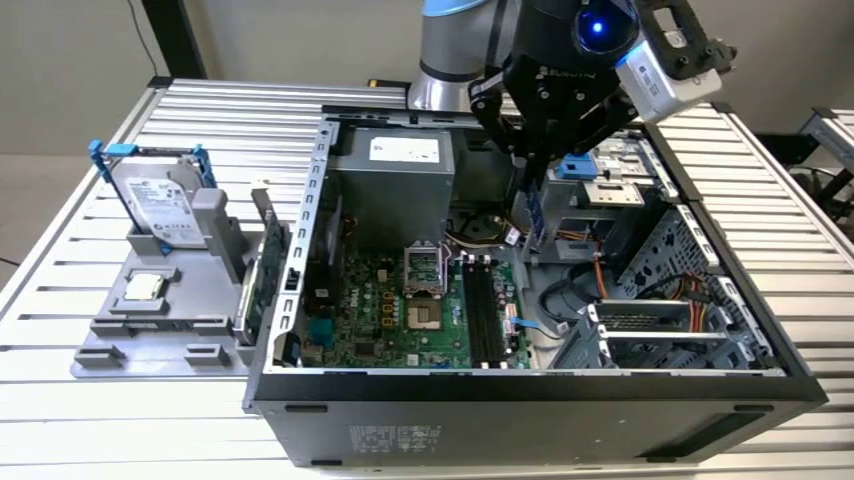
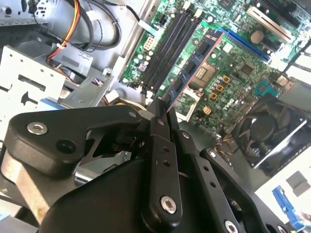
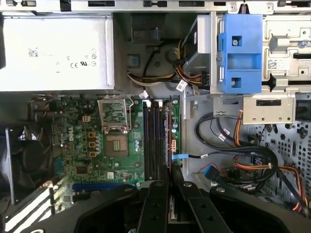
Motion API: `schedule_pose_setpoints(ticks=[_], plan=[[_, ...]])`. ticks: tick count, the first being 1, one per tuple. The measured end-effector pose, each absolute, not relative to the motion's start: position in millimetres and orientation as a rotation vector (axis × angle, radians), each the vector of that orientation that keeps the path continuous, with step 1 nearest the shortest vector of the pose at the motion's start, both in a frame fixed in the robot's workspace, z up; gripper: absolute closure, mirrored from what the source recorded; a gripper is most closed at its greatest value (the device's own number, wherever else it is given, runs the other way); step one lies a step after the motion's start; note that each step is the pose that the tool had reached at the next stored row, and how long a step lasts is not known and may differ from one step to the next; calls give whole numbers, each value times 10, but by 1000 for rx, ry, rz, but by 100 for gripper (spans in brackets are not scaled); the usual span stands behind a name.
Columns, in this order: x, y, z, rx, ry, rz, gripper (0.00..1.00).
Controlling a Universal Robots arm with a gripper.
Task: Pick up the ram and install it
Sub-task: 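Insert the ram into the slot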
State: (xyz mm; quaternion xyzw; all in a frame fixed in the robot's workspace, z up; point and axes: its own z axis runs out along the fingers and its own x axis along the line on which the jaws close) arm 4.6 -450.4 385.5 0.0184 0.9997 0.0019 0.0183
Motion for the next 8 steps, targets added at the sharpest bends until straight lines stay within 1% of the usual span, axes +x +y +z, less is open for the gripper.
schedule_pose_setpoints(ticks=[8], plan=[[49,-4504,3727,18,3104,-8,100]])
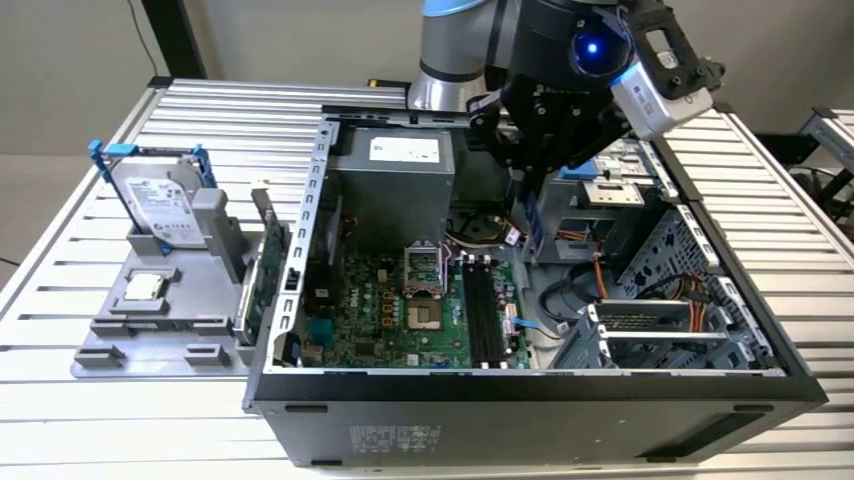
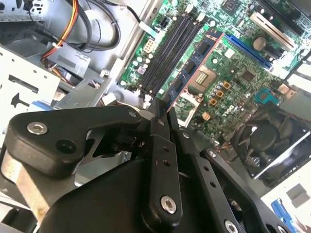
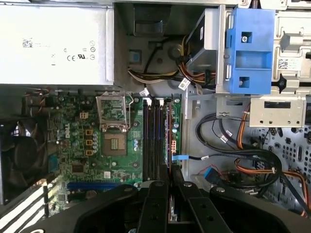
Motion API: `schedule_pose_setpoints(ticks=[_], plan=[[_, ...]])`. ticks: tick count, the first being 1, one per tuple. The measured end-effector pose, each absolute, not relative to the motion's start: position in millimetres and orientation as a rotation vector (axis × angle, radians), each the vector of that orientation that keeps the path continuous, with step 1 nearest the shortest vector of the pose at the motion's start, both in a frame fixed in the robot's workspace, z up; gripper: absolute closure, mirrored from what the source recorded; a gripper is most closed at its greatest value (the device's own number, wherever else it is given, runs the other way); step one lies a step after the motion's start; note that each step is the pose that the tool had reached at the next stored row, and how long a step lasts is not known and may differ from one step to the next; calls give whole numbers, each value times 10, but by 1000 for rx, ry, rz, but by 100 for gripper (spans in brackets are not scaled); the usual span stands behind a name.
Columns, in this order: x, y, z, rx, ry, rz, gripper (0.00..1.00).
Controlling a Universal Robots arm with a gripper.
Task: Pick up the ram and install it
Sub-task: 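Insert the ram into the slot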
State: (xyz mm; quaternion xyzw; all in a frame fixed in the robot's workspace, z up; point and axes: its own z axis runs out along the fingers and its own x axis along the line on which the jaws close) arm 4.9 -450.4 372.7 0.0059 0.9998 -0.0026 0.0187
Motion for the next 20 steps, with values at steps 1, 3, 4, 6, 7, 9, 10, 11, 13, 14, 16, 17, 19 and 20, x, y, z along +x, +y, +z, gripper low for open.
schedule_pose_setpoints(ticks=[1,3,4,6,7,9,10,11,13,14,16,17,19,20], plan=[[49,-4504,3715,18,3104,-8,100],[49,-4504,3700,18,3102,-8,100],[49,-4504,3694,18,3102,-8,100],[49,-4504,3693,18,3102,-9,100],[49,-4504,3690,18,3102,-8,100],[49,-4503,3681,18,3102,-10,100],[49,-4503,3666,18,3102,-12,100],[49,-4502,3651,18,3102,-15,100],[49,-4501,3616,18,3102,-21,100],[49,-4500,3601,18,3102,-24,100],[49,-4499,3570,18,3102,-29,100],[49,-4498,3556,18,3102,-31,100],[50,-4498,3532,17,3102,-34,100],[50,-4497,3519,17,3102,-35,100]])
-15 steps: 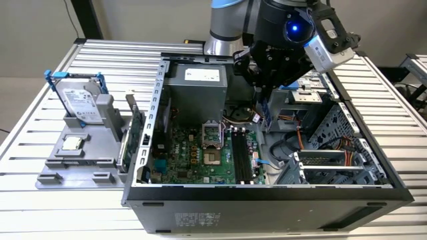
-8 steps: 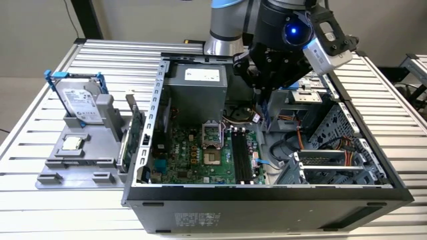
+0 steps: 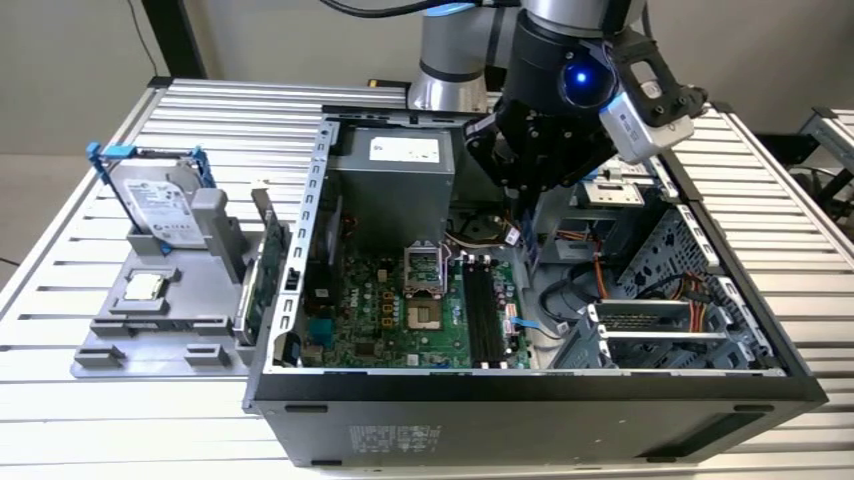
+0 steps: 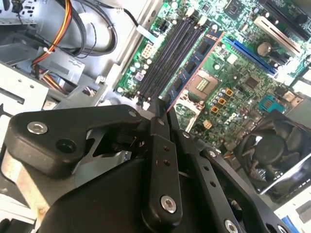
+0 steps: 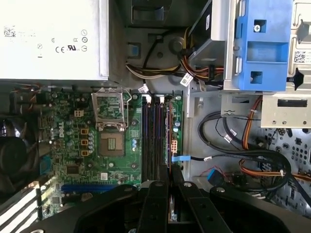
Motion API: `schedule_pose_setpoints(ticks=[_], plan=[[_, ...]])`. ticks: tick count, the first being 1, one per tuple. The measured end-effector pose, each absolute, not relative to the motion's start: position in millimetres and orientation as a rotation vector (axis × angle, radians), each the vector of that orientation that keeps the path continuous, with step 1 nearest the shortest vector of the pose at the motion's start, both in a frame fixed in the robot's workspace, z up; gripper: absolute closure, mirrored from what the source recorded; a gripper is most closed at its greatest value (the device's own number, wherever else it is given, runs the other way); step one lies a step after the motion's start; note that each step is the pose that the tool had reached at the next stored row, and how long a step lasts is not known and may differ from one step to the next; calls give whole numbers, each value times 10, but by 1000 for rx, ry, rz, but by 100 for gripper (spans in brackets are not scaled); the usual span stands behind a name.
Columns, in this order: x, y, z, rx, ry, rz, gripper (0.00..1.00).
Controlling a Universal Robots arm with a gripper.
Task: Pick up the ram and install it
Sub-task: 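Insert the ram into the slot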
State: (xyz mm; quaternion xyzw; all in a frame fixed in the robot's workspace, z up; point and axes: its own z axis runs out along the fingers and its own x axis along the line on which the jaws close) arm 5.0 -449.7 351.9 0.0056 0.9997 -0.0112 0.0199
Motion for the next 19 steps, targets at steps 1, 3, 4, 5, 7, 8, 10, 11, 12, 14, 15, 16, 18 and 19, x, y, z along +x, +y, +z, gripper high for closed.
schedule_pose_setpoints(ticks=[1,3,4,5,7,8,10,11,12,14,15,16,18,19], plan=[[49,-4497,3504,18,3101,-36,100],[49,-4496,3479,17,3102,-40,100],[49,-4495,3461,18,3101,-41,100],[49,-4494,3450,17,3101,-43,100],[49,-4495,3424,17,3101,-44,100],[49,-4495,3412,17,3101,-45,100],[49,-4495,3383,17,3101,-47,100],[49,-4495,3365,17,3101,-47,100],[49,-4495,3348,17,3101,-47,100],[49,-4495,3315,17,3101,-47,100],[49,-4494,3301,17,3101,-48,100],[49,-4495,3284,17,3101,-48,100],[49,-4495,3254,17,3101,-52,100],[49,-4494,3234,17,3101,-53,100]])
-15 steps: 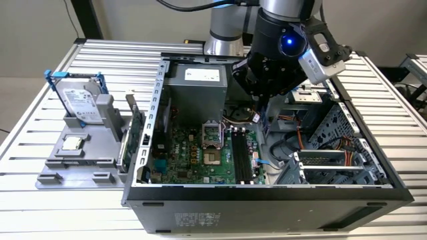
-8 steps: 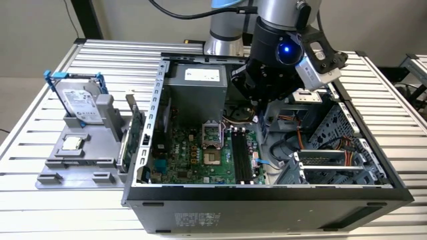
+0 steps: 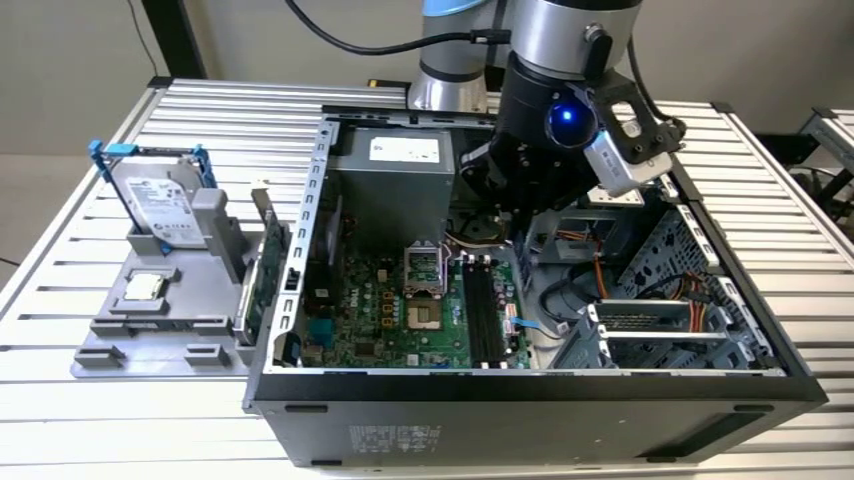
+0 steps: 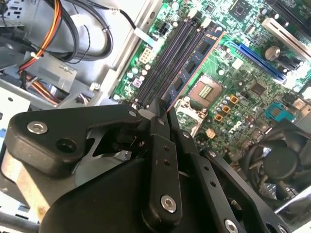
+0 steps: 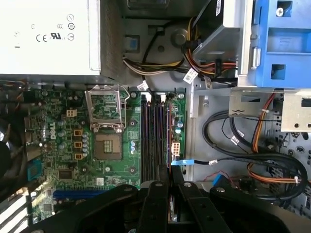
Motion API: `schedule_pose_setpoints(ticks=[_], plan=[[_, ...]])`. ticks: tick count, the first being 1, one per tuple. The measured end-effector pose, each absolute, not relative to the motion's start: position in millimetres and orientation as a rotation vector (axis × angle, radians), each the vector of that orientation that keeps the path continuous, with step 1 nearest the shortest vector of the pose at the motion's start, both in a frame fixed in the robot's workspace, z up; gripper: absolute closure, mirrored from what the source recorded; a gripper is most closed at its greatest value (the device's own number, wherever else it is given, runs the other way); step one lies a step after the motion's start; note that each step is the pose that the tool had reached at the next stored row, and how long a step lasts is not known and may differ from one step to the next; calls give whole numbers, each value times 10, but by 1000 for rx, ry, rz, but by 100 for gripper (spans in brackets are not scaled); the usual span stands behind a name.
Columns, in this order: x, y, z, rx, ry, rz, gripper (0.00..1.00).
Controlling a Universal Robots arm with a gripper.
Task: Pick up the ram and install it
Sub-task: 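Insert the ram into the slot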
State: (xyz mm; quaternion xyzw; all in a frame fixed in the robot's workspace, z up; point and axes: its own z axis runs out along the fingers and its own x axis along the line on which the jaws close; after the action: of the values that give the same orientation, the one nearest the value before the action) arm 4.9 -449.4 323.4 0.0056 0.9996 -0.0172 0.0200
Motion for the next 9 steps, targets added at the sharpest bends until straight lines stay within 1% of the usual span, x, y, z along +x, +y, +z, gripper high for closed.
schedule_pose_setpoints(ticks=[9], plan=[[47,-4494,3071,18,3101,-59,100]])
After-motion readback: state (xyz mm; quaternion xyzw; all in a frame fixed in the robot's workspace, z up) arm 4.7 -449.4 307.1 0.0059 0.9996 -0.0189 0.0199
